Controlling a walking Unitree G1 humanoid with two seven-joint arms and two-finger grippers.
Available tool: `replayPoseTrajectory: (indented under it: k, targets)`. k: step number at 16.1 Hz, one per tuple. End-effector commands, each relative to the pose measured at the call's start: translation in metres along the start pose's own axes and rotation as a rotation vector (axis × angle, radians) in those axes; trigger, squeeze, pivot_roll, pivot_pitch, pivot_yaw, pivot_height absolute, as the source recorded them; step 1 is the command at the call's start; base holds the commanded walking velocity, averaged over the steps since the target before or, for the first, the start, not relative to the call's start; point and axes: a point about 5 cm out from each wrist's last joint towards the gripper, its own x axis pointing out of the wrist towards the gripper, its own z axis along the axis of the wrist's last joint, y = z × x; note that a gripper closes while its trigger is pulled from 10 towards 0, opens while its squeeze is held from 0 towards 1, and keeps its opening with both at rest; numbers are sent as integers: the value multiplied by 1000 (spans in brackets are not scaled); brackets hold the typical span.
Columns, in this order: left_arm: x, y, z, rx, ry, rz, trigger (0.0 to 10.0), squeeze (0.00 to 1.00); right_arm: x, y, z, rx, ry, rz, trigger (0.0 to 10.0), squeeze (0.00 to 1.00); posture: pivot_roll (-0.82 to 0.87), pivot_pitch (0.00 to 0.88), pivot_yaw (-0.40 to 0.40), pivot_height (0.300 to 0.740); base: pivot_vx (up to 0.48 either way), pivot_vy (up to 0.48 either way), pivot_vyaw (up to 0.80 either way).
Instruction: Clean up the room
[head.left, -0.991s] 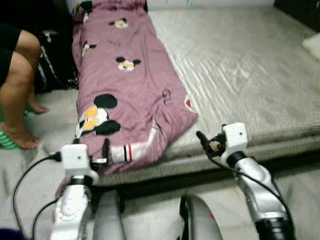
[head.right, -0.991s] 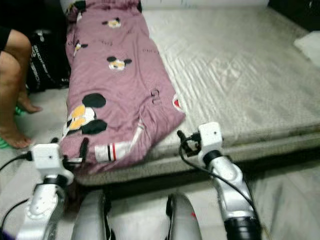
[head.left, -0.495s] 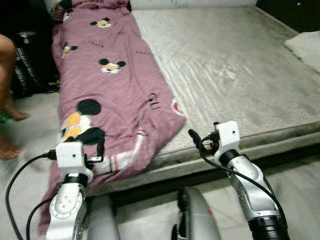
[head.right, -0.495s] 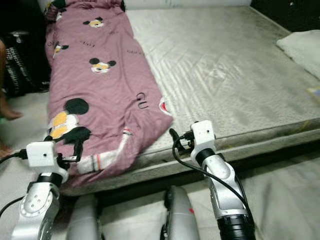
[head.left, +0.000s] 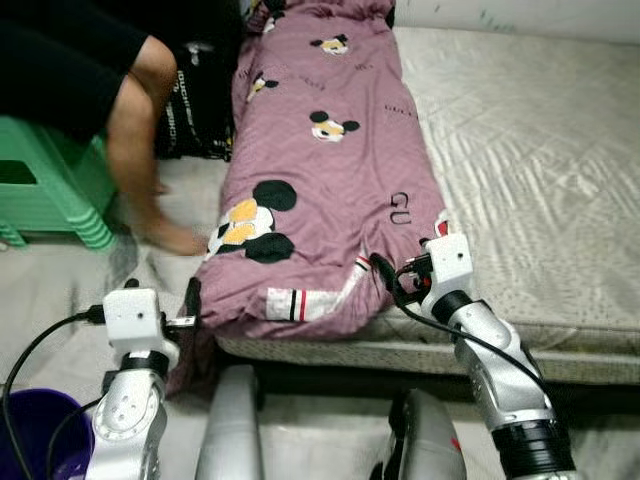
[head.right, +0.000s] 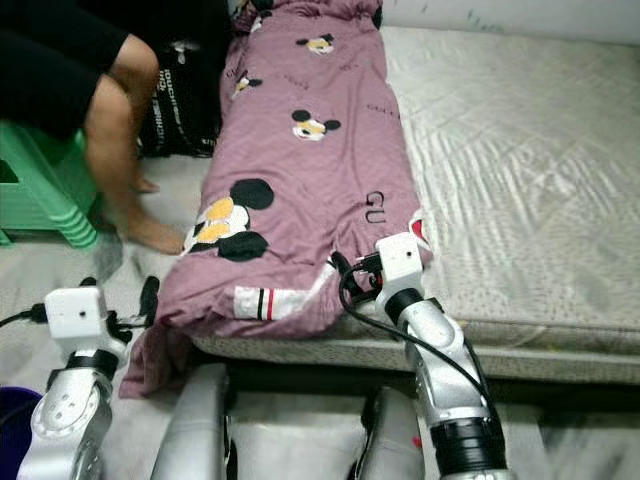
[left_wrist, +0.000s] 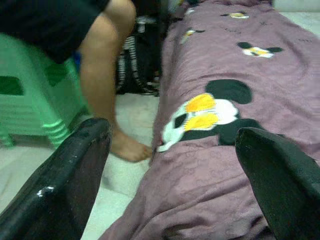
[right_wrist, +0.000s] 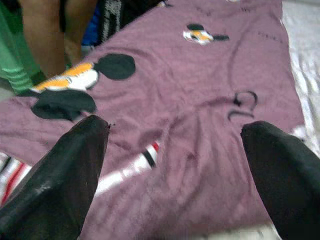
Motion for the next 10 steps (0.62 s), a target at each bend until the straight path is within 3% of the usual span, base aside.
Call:
replayPoseTrajectory:
  k: [1, 4, 6, 10]
  targets:
    - [7, 0, 10, 27, -31, -9, 10000, 0, 3, -5, -1, 1, 11, -12, 10000, 0, -3, 48, -23, 583, 0, 0, 0]
    - [13, 5, 16, 34, -55, 8, 10000, 0, 15, 1, -4, 16, 17, -12, 10000, 0, 38, 50, -48, 563, 0, 0, 0]
    - [8, 9, 17, 38, -55, 28, 10000, 0, 25, 10, -2, -12, 26, 49, 10000, 0, 63, 80, -60, 538, 0, 0, 0]
    - [5, 13, 20, 42, -55, 56, 10000, 0, 41, 15, -6, -14, 75, 82, 10000, 0, 98, 78, -39, 538, 0, 0, 0]
